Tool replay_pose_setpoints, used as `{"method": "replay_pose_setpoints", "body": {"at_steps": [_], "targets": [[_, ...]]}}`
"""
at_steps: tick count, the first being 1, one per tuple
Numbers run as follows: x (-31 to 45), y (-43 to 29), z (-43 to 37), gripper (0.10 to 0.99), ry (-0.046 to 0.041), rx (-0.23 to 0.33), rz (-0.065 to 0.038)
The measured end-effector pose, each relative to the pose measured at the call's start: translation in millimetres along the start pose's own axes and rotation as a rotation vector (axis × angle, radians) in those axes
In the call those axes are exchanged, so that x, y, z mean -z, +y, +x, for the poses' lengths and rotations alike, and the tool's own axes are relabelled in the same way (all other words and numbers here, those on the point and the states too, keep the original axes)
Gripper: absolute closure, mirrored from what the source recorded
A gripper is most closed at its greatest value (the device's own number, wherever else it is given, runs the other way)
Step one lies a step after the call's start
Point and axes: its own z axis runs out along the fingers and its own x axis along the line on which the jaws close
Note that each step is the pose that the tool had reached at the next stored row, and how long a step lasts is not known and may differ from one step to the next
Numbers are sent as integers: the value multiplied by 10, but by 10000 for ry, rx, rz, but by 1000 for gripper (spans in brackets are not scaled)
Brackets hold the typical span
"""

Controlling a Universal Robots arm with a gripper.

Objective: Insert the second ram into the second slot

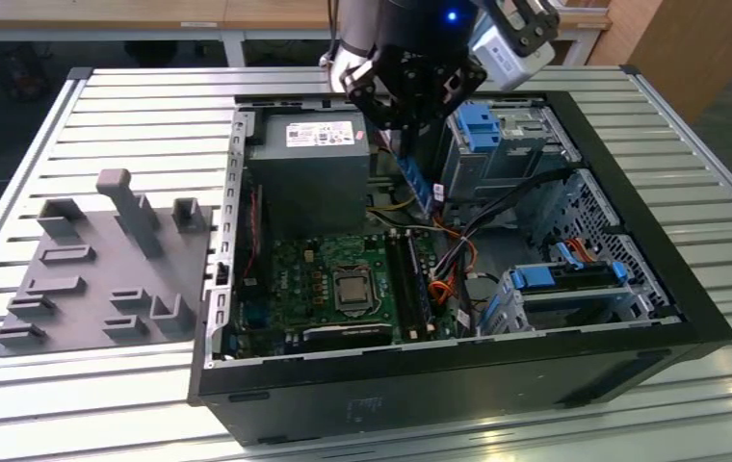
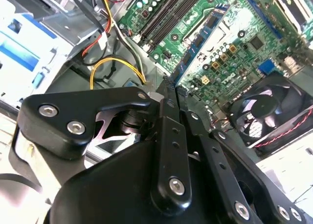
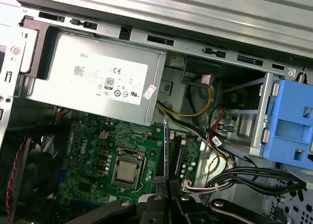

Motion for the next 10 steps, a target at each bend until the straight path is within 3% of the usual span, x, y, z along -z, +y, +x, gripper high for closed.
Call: {"method": "replay_pose_setpoints", "body": {"at_steps": [10], "targets": [[-4,0,0,953,-25,-1189,44]]}}
